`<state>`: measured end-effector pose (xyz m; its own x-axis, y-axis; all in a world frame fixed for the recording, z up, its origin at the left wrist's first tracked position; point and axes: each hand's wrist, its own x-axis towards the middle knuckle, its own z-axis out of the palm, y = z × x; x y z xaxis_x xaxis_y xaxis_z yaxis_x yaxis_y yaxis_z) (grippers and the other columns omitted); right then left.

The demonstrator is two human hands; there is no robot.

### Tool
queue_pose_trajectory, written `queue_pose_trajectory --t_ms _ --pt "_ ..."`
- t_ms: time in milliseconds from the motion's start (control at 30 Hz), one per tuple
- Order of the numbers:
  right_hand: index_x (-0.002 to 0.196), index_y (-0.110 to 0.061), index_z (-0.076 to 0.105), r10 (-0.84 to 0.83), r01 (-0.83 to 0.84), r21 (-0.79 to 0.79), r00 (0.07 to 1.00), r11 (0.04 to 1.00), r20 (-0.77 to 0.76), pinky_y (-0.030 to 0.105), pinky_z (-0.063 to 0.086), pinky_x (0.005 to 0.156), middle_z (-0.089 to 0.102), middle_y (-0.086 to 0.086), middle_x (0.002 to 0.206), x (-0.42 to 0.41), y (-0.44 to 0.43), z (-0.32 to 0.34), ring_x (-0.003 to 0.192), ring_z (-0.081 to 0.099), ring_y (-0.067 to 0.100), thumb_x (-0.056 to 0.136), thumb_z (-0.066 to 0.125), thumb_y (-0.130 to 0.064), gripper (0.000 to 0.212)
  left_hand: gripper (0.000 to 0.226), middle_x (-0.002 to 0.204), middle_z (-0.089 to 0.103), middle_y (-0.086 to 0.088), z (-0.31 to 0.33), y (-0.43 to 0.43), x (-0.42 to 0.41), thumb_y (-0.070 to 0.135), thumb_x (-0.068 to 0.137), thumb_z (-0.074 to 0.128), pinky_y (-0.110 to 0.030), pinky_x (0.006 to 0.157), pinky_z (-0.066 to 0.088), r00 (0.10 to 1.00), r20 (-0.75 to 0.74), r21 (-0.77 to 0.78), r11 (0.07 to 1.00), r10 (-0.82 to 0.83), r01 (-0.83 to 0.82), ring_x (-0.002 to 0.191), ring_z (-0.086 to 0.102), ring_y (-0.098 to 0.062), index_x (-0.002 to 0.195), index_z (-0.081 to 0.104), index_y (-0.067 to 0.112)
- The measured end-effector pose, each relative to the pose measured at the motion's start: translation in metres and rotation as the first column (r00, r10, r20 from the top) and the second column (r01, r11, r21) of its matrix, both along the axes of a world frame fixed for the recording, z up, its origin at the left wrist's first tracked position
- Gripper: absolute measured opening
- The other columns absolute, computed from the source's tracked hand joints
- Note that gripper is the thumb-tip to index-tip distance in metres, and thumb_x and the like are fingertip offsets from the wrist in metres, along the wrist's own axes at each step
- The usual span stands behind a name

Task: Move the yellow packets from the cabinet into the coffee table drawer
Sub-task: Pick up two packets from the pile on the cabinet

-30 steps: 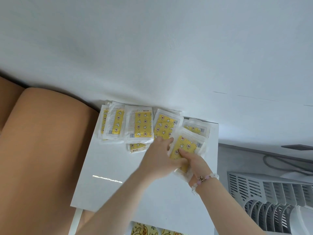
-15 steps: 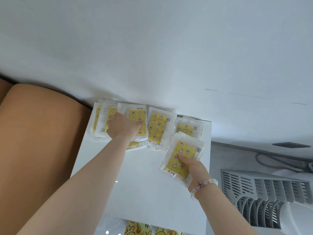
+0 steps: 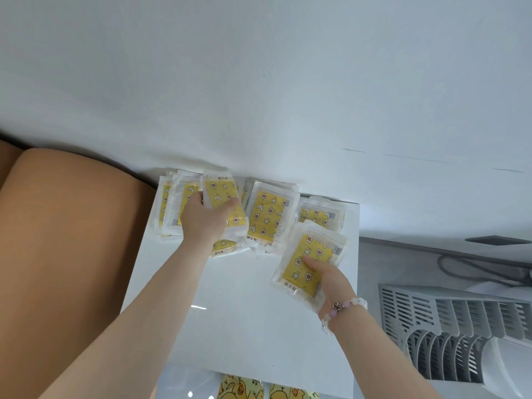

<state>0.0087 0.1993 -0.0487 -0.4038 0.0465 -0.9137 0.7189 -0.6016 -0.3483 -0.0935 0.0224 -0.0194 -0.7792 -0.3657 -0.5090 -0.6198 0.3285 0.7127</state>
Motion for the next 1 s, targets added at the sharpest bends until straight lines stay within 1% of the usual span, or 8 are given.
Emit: queue_pose_trajectory --t_ms 133,267,333,400,567,700,900,1000 --pt "0.096 -0.017 0.064 -0.036 0.036 -0.049 0.999 0.998 -0.016 0.049 0.048 0.094 0.070 0.006 0.088 -0.007 -0.003 0.005 0.088 0.065 0.028 0.092 0.053 -0.011 0.012 0.045 0.096 0.067 0.007 0.030 0.010 0.030 0.021 0.072 0.081 -0.022 0.055 0.042 0.988 0.062 0.238 0.964 -0.139 0.120 0.076 0.062 -0.003 0.108 0.056 0.016" --pt "0.091 -0.014 0.065 -0.064 0.062 -0.073 0.998 0.995 -0.024 0.044 0.050 0.083 0.072 0.005 0.072 -0.013 -0.002 0.011 0.080 0.065 0.027 0.093 0.049 -0.011 0.016 0.050 0.092 0.064 0.015 0.036 0.017 0.052 0.014 0.073 0.079 -0.010 0.063 0.047 0.938 0.107 0.364 0.891 -0.329 0.271 0.075 0.064 0.008 0.111 0.046 0.022" --pt "0.091 -0.014 0.065 -0.051 0.050 -0.058 0.998 0.997 -0.023 0.046 0.050 0.087 0.072 0.005 0.070 -0.014 0.001 0.012 0.080 0.065 0.028 0.093 0.050 -0.012 0.015 0.048 0.096 0.065 0.015 0.037 0.015 0.057 0.013 0.080 0.073 -0.013 0.074 0.047 0.893 0.144 0.412 0.846 -0.427 0.338 0.088 0.064 -0.001 0.114 0.041 0.023" --pt "0.089 -0.015 0.065 -0.036 0.035 -0.038 0.999 0.999 -0.016 0.047 0.050 0.091 0.072 0.004 0.070 -0.013 0.003 0.011 0.080 0.066 0.028 0.093 0.051 -0.014 0.014 0.047 0.095 0.066 0.011 0.037 0.013 0.058 0.004 0.083 0.066 -0.016 0.074 0.048 0.839 0.186 0.433 0.809 -0.512 0.398 0.085 0.064 -0.003 0.116 0.037 0.023" --pt "0.091 -0.016 0.064 -0.039 0.038 -0.049 0.999 0.998 -0.020 0.042 0.052 0.078 0.073 0.004 0.069 -0.012 0.003 0.013 0.078 0.066 0.027 0.094 0.048 -0.013 0.016 0.060 0.112 0.063 -0.006 0.035 0.008 0.050 0.005 0.072 0.068 -0.031 0.085 0.050 0.774 0.253 0.463 0.775 -0.580 0.430 0.096 0.063 -0.018 0.120 0.036 0.021" --pt "0.092 -0.018 0.065 -0.030 0.030 -0.042 0.999 0.999 -0.014 0.041 0.053 0.077 0.073 0.003 0.073 -0.013 0.000 0.012 0.075 0.067 0.025 0.094 0.050 -0.014 0.016 0.044 0.101 0.071 -0.003 0.027 0.002 0.046 -0.005 0.074 0.073 -0.021 0.073 0.053 0.840 0.225 0.492 0.801 -0.494 0.340 0.083 0.070 -0.012 0.109 0.056 0.017" --pt "0.088 -0.017 0.063 -0.033 0.032 -0.061 0.999 0.998 -0.025 0.048 0.049 0.091 0.072 0.003 0.067 -0.016 0.001 0.012 0.079 0.065 0.026 0.094 0.050 -0.012 0.015 0.045 0.101 0.073 -0.009 0.015 -0.006 0.047 0.009 0.064 0.076 -0.038 0.094 0.048 0.953 0.260 0.525 0.851 -0.155 -0.005 0.098 0.067 -0.025 0.108 0.068 0.008" --pt "0.089 -0.016 0.063 -0.042 0.040 -0.068 0.999 0.997 -0.029 0.049 0.049 0.091 0.073 0.004 0.070 -0.017 0.004 0.010 0.082 0.065 0.027 0.095 0.049 -0.012 0.016 0.035 0.098 0.073 -0.011 0.013 -0.002 0.049 0.007 0.068 0.072 -0.037 0.081 0.055 0.957 0.280 0.576 0.810 -0.076 -0.104 0.084 0.071 -0.023 0.103 0.069 0.009"
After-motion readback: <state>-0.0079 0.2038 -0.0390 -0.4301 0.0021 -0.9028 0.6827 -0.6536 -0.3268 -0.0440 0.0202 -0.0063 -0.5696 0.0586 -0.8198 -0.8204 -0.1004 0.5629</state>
